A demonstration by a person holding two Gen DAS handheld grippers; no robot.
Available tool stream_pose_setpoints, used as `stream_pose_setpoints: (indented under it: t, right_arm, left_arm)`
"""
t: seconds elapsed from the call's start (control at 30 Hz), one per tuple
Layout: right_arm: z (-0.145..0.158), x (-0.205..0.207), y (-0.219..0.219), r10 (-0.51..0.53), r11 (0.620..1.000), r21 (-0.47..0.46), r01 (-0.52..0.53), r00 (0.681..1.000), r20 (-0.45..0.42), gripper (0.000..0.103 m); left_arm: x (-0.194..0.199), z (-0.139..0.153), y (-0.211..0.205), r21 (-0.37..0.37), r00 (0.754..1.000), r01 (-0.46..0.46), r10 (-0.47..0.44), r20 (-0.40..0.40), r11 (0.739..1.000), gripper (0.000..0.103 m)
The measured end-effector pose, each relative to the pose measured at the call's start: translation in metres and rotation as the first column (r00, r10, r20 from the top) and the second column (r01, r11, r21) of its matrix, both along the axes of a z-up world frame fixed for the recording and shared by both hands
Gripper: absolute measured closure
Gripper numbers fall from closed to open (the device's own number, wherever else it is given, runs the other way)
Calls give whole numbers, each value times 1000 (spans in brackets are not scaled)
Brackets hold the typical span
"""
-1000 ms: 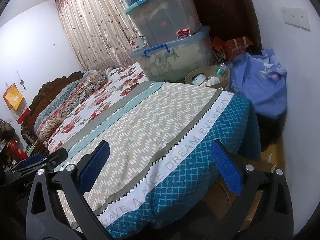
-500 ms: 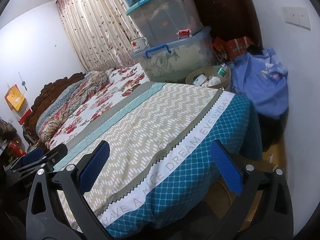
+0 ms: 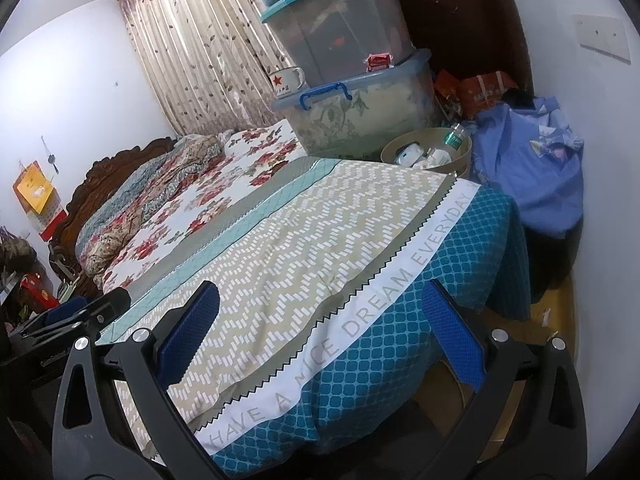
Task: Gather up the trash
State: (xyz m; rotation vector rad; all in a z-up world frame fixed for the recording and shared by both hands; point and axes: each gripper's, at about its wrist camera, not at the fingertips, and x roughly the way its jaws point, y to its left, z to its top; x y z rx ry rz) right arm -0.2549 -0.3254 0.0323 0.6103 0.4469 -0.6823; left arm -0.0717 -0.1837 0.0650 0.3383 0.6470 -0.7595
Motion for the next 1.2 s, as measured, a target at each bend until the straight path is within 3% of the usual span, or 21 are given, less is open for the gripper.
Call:
stream_pose_setpoints:
  t: [0.3,0.53,1.2]
  right_arm:
    - [-1,1,1,4,1000,5,-4,1000,-1,3]
    - [-2,0,1,9,1000,13,-9,1000,-4,3]
    - [-5,3,4,19,1000,19,-19,1000,-12,3]
  left_arm:
    - [3,3,1,0,1000,-12,12,-7,1000,9]
    - [-2,5,0,9,999,-29,29,46,1000,9]
    - [5,7,9,-34,999,-31,31,9,999,9]
